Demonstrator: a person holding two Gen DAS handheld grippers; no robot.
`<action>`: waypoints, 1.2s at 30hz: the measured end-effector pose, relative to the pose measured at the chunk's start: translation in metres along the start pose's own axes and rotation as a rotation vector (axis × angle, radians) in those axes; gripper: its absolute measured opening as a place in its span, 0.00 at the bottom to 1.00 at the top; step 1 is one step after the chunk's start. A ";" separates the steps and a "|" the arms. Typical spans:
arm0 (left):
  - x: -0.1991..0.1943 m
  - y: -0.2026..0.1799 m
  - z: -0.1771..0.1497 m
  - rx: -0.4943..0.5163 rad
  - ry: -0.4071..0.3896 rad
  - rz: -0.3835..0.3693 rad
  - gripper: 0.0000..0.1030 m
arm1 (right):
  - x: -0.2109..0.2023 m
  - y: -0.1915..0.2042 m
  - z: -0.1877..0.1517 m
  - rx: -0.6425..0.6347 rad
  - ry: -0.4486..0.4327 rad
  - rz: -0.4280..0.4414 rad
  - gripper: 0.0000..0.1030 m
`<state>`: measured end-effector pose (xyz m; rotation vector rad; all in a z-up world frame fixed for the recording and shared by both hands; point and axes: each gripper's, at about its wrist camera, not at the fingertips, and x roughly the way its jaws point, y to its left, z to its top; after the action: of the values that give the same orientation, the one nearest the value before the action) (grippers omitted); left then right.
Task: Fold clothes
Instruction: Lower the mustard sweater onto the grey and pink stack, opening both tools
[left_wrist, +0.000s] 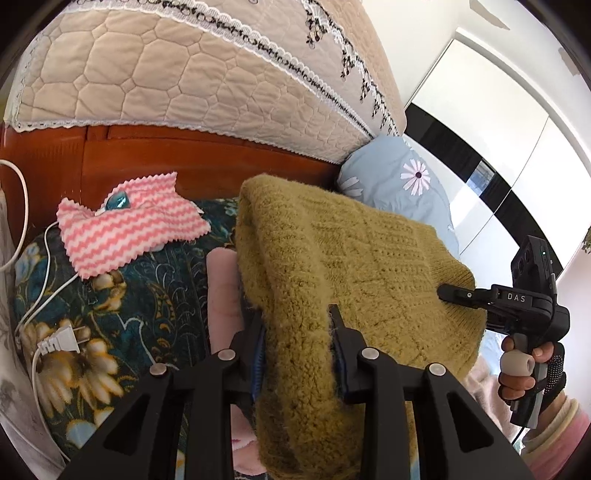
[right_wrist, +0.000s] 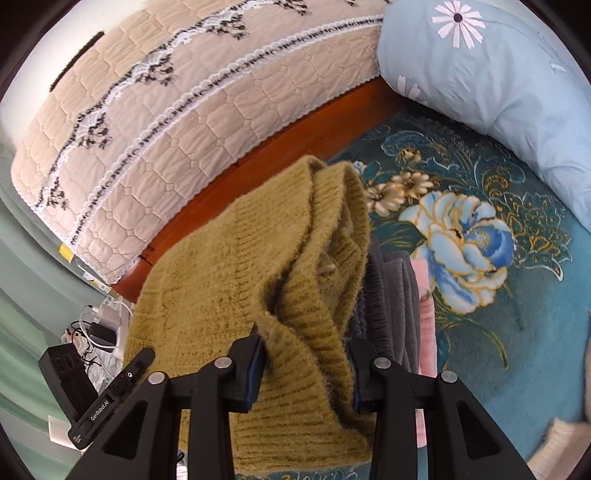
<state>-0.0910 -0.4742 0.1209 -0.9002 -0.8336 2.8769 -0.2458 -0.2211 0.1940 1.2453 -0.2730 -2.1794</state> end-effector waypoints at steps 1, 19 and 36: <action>0.001 0.001 0.000 -0.005 0.005 -0.001 0.31 | 0.002 -0.002 -0.002 0.009 0.000 0.003 0.38; -0.029 0.007 0.020 -0.072 -0.016 0.081 0.50 | -0.040 -0.027 0.008 0.133 -0.082 -0.038 0.46; -0.018 -0.072 0.018 0.150 0.065 0.049 0.50 | -0.032 0.078 -0.003 -0.210 -0.157 -0.232 0.46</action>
<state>-0.0957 -0.4246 0.1785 -1.0042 -0.5890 2.8859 -0.2003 -0.2641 0.2505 1.0334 0.0408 -2.4366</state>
